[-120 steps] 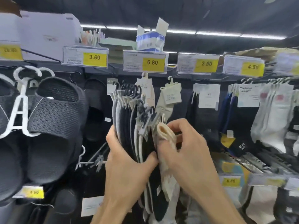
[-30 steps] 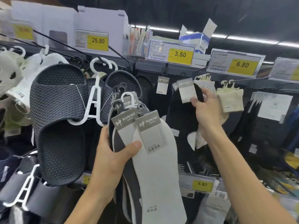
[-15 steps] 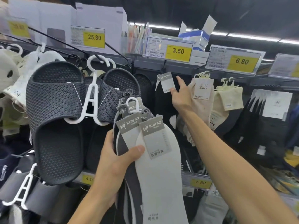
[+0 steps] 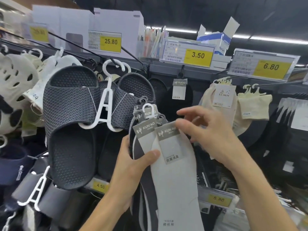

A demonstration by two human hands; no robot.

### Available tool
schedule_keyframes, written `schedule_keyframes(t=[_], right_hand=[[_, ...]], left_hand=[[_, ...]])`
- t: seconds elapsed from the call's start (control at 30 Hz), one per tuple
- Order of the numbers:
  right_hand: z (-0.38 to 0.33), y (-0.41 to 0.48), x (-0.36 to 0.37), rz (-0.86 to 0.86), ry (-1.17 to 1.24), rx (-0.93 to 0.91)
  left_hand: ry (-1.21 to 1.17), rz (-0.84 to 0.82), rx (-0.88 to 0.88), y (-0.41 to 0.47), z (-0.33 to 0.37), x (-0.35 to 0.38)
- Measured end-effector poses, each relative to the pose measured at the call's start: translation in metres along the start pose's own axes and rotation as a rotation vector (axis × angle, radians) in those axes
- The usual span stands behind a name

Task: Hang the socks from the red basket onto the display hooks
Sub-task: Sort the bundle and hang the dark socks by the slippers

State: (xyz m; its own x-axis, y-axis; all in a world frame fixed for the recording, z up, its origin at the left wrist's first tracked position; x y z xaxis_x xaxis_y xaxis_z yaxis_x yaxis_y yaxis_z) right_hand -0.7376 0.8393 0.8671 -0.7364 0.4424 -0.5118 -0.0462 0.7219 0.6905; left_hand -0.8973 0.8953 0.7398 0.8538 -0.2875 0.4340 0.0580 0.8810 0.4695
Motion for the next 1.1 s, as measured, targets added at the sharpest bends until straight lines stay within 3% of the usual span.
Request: schedule_keyframes(t=[0.1, 0.3, 0.37, 0.4, 0.5, 0.6, 0.8, 0.97, 1.1], right_hand=[[-0.003, -0.028, 0.015, -0.186, -0.002, 0.041], [0.010, -0.033, -0.013, -0.020, 0.065, 0.071], [0.013, -0.035, -0.019, 0.004, 0.084, 0.081], [0.013, -0.036, -0.020, 0.009, 0.103, 0.080], [0.009, -0.040, -0.018, 0.011, 0.126, 0.070], [0.008, -0.043, -0.015, 0.041, 0.127, 0.059], [-0.001, -0.044, -0.010, 0.052, 0.129, 0.006], [0.014, -0.037, -0.015, 0.007, 0.314, 0.127], [0.023, -0.019, -0.039, 0.122, 0.489, 0.134]], left_hand=[[0.010, -0.018, 0.000, 0.002, -0.006, 0.007], [-0.082, -0.200, -0.035, -0.006, -0.004, 0.031], [-0.125, -0.333, 0.036, -0.011, 0.004, 0.027], [-0.182, -0.294, 0.039, -0.010, 0.007, 0.022], [-0.048, -0.272, 0.096, -0.010, 0.008, 0.030], [-0.143, -0.113, -0.082, -0.006, -0.010, 0.041], [-0.181, 0.002, -0.092, -0.004, -0.010, 0.041], [-0.172, 0.012, 0.000, -0.003, -0.001, 0.033], [-0.110, 0.105, 0.119, -0.002, 0.015, 0.010]])
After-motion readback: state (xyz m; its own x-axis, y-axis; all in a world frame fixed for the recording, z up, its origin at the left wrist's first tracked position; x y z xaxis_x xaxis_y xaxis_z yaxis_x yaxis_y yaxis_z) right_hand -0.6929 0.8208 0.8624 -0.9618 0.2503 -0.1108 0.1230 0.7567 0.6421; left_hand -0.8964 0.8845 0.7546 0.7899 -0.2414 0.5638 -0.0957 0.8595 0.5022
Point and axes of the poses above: each hand's wrist, its own y-axis towards the middle knuckle, its own x-axis out of the palm, z = x × y, the point moved 9 cm from there along y, towards the middle knuckle, and after that the axes turned 3 degrees about z, right-handed, at the moved point
